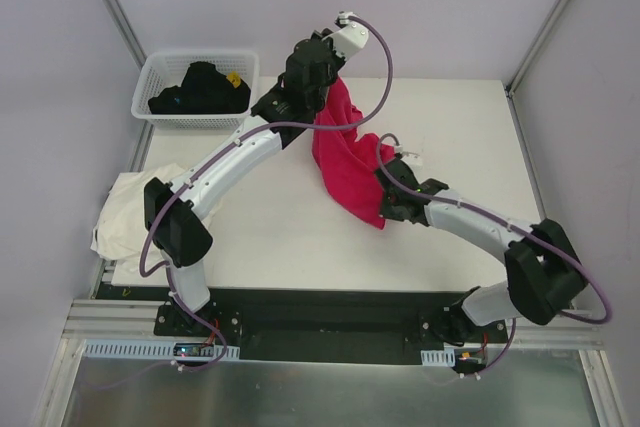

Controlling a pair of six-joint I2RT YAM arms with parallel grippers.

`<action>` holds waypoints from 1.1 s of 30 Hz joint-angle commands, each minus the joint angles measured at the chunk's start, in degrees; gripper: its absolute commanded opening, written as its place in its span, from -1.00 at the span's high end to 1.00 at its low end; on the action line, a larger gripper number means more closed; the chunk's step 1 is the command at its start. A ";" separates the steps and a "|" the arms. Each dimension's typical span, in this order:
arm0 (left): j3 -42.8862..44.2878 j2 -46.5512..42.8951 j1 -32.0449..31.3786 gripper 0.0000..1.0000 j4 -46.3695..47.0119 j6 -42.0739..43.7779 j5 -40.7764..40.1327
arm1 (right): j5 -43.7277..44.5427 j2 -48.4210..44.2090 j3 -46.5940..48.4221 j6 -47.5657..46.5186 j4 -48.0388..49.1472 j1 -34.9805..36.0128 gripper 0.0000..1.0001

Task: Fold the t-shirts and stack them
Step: Flatten out the tshirt

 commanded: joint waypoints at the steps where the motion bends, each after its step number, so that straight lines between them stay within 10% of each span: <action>1: -2.29 -0.82 1.20 1.00 2.75 -2.46 -1.86 | 11.28 -7.07 1.59 -2.01 -5.15 -3.60 0.98; 20: -21.10 -10.75 7.09 1.00 4.59 -15.47 -9.95 | 17.46 -8.13 16.18 -11.06 -4.90 -16.44 0.98; 33: -20.23 -19.80 7.44 1.00 11.36 -8.53 -11.89 | 20.62 -9.54 34.36 -29.53 4.95 -17.14 0.98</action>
